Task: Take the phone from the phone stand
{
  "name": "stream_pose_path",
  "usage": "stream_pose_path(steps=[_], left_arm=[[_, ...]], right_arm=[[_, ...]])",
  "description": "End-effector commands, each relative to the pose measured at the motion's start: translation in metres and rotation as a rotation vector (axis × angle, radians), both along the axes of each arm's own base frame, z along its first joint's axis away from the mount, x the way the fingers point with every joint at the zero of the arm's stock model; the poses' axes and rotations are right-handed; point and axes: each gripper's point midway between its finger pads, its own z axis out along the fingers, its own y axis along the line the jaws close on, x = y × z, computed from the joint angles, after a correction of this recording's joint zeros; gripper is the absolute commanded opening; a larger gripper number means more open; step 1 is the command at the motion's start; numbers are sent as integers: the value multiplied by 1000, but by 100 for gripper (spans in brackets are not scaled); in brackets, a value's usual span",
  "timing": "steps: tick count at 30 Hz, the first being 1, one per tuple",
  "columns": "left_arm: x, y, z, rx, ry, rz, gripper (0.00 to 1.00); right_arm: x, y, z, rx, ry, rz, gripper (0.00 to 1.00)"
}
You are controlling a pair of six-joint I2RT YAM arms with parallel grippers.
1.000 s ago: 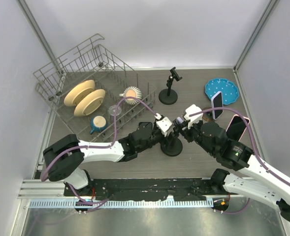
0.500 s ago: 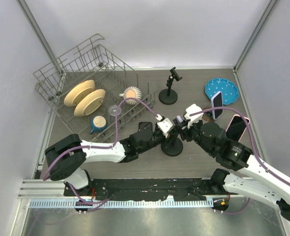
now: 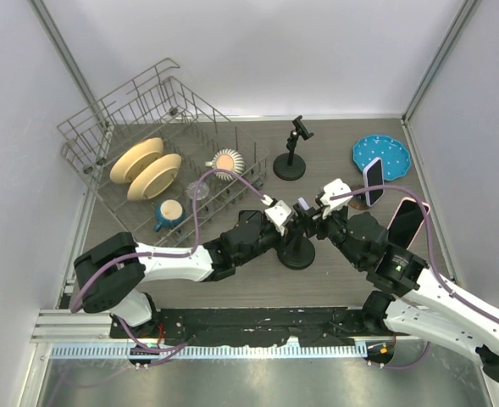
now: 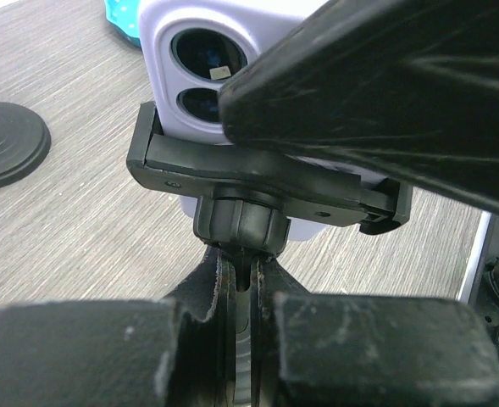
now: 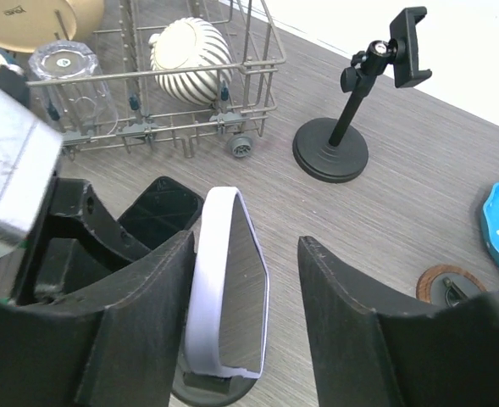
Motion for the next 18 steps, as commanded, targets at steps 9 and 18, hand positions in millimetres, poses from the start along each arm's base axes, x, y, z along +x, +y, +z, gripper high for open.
stream_pose_path(steps=[9,18], left_arm=[[1,5,36,-116,-10,26,0],[1,7,44,-142,1,32,0]], right_arm=[[17,3,8,51,-73,-75,49],[17,7,-12,14,-26,-63,42]])
